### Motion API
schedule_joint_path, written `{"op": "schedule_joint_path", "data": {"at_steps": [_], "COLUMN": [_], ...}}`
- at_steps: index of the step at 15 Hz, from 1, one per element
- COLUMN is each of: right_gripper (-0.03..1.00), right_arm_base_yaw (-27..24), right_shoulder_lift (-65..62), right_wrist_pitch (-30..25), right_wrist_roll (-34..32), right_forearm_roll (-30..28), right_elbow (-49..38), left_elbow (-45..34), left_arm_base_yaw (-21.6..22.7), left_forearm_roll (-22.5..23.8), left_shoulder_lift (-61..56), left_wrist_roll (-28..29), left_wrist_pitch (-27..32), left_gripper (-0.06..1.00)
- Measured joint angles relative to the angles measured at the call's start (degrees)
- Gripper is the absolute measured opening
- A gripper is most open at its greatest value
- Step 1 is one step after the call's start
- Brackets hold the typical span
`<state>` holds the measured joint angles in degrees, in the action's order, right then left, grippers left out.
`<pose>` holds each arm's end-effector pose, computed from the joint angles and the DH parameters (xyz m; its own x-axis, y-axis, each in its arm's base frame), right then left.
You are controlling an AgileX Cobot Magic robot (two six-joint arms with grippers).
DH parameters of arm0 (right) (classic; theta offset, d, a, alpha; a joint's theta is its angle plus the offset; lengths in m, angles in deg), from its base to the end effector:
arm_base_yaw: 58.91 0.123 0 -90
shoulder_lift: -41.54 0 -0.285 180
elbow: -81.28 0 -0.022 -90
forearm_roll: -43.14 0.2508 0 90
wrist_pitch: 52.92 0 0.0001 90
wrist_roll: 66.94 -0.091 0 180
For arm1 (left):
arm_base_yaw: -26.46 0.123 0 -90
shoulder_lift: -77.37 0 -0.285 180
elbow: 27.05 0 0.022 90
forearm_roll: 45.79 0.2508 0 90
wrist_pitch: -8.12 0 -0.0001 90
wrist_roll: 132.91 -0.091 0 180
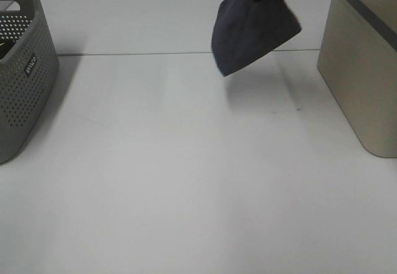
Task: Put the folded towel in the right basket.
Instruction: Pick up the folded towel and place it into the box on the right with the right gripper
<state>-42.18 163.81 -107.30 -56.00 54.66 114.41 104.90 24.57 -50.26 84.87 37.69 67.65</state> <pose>0.4330 0.1456 0.3180 -0.7350 -0.2959 -0.6101 -0.4323 0.8977 0.0855 -0.0061 -0.0059 0.2817 -0.4075 0.1374 -0.9028 0.1455 0.9858 0.0843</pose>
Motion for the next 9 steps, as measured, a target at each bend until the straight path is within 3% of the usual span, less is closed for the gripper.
{"op": "schedule_joint_path", "data": {"at_steps": [3, 5, 6, 7, 9], "right_gripper": [0.08, 0.08, 0.08, 0.08, 0.08], "right_arm_base_yaw": [-0.2, -4.4, -4.4, -11.1, -19.8], "right_shoulder_lift": [-9.2, -14.1, -14.1, -15.4, -14.7], "right_wrist_pitch": [1.7, 2.5, 2.5, 2.6, 2.6], "right_wrist_roll": [-8.8, -13.8, -13.8, -14.2, -14.2], "right_forearm_roll": [-19.8, -27.9, -27.9, -26.9, -20.6], "right_elbow": [0.0, 0.0, 0.0, 0.0, 0.0], "left_elbow": [0.0, 0.0, 0.0, 0.0, 0.0], "left_arm_base_yaw": [0.0, 0.0, 0.0, 0.0, 0.0], "left_forearm_roll": [0.0, 0.0, 0.0, 0.0, 0.0], "left_shoulder_lift": [0.0, 0.0, 0.0, 0.0, 0.0], "left_wrist_roll": [0.0, 0.0, 0.0, 0.0, 0.0], "left_wrist_pitch": [0.0, 0.0, 0.0, 0.0, 0.0], "left_gripper": [0.99, 0.99, 0.99, 0.99, 0.99]}}
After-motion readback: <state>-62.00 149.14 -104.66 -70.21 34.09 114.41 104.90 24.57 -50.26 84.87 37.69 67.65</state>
